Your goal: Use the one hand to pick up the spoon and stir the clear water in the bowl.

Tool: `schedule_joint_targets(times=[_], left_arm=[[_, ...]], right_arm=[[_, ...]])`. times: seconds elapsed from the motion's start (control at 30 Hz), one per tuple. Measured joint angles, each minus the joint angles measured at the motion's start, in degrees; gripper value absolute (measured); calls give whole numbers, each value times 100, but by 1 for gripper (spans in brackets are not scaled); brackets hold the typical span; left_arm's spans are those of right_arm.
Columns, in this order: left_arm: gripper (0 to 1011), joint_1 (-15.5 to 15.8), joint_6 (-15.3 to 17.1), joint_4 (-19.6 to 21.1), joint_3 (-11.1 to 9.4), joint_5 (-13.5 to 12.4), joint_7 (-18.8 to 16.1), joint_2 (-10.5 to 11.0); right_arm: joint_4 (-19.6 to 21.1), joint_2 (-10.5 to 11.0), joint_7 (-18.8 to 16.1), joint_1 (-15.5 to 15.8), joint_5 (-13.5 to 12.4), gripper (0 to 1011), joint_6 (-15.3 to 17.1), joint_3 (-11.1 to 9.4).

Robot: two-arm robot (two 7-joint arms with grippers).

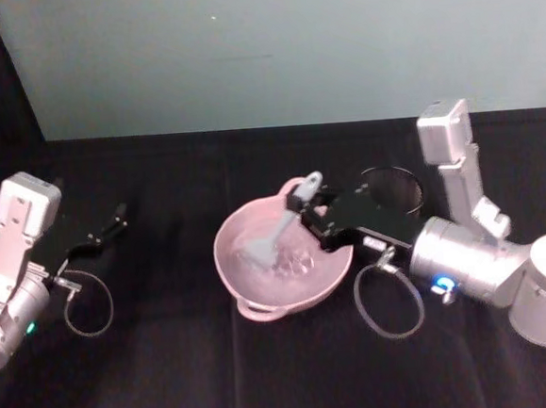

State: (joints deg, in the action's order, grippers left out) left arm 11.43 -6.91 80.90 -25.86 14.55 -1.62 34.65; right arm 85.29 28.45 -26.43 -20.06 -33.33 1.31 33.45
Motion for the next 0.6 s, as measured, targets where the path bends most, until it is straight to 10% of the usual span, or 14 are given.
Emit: schedule_joint_targets(times=[0.27, 0.6], left_arm=[[1011, 0, 0, 0, 0, 0, 0, 0], [1011, 0, 0, 0, 0, 0, 0, 0]], right_arm=[[-157, -406, -104, -42, 128, 112, -200, 77], [-795, -856, 514, -370, 970, 112, -762, 39]])
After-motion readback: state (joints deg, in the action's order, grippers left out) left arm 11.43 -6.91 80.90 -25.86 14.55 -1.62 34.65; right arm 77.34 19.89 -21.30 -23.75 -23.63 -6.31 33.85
